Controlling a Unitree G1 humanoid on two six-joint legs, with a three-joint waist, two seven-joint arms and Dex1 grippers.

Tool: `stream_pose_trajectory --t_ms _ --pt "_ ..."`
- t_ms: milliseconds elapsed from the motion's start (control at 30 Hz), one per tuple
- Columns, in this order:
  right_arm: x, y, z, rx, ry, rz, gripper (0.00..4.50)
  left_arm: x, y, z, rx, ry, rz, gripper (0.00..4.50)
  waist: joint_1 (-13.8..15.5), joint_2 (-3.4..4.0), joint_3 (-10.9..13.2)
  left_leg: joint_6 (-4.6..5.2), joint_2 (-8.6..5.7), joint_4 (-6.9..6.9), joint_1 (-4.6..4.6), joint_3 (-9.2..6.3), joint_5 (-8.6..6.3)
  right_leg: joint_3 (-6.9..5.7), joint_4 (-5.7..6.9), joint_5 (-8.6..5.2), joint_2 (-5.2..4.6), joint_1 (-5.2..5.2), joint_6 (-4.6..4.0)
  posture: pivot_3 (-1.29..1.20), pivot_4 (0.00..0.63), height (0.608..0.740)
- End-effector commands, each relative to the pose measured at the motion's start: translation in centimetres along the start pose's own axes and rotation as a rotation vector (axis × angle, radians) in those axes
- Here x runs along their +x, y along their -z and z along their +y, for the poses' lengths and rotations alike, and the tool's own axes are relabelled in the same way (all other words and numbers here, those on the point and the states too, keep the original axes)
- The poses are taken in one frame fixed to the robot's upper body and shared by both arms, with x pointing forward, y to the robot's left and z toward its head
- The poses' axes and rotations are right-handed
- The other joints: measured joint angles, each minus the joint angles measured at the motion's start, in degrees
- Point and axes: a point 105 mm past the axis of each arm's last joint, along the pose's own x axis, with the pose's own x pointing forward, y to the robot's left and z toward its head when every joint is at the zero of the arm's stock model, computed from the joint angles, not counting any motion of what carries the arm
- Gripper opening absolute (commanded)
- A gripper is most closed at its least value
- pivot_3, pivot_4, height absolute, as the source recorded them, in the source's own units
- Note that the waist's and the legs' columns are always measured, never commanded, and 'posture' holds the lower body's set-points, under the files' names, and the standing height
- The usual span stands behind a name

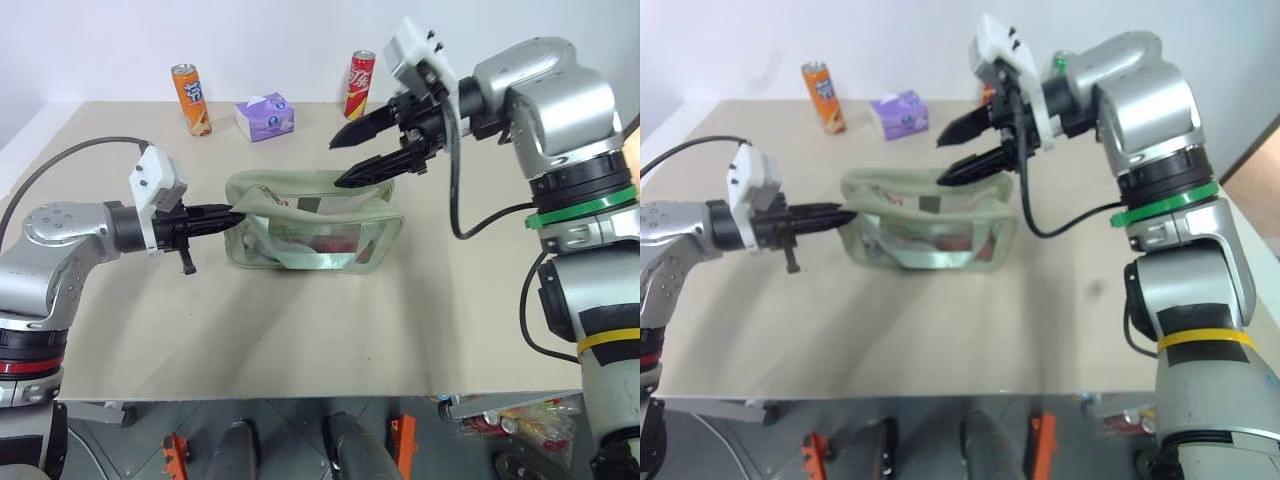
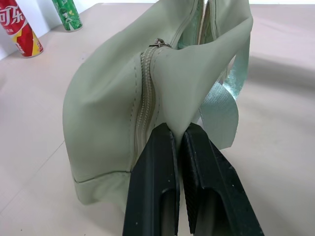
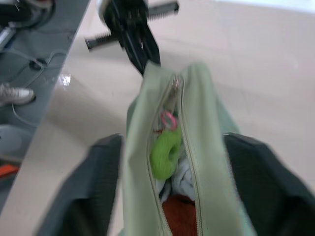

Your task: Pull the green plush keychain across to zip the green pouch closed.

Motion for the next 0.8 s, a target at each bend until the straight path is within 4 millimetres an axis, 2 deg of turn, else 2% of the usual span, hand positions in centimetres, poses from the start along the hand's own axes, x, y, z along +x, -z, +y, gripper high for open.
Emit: stream_pose_trajectory --t_ms 33,333,600,800 --pt "-0.4 0.0 0.0 -0.035 0.004 0.025 2.21 0.0 -1.5 -0.1 0.051 0.007 -0.039 0.0 0.03 0.0 0.0 0.0 0.0 0.01 -0.02 0.01 0.0 0.01 0.0 0.01 0.0 0.0 0.01 0.0 0.15 0.74" --pt "0.8 1.0 -0.6 -0.056 0.013 0.067 2.21 0.0 -1.6 -0.1 0.055 0.013 -0.039 0.0 0.2 0.0 0.0 -0.01 -0.01 -0.02 -0.05 0.0 0.0 0.0 -0.01 -0.05 -0.01 -0.02 0.0 0.0 0.15 0.74" --pt "3.0 5.9 0.3 -0.189 -0.043 0.242 2.21 -0.1 -1.6 -0.2 0.054 0.012 -0.038 0.0 0.19 0.0 0.0 -0.02 -0.02 0.0 -0.06 0.01 0.0 0.01 -0.02 -0.04 -0.02 0.0 0.01 0.0 0.15 0.74" --pt "4.3 6.8 -0.2 -0.22 -0.032 0.264 2.21 -0.2 -1.6 -0.4 0.053 0.01 -0.036 0.0 0.2 -0.01 0.0 -0.02 -0.01 0.0 -0.01 -0.01 0.0 0.01 -0.01 -0.02 0.0 0.04 0.0 0.0 0.15 0.74"
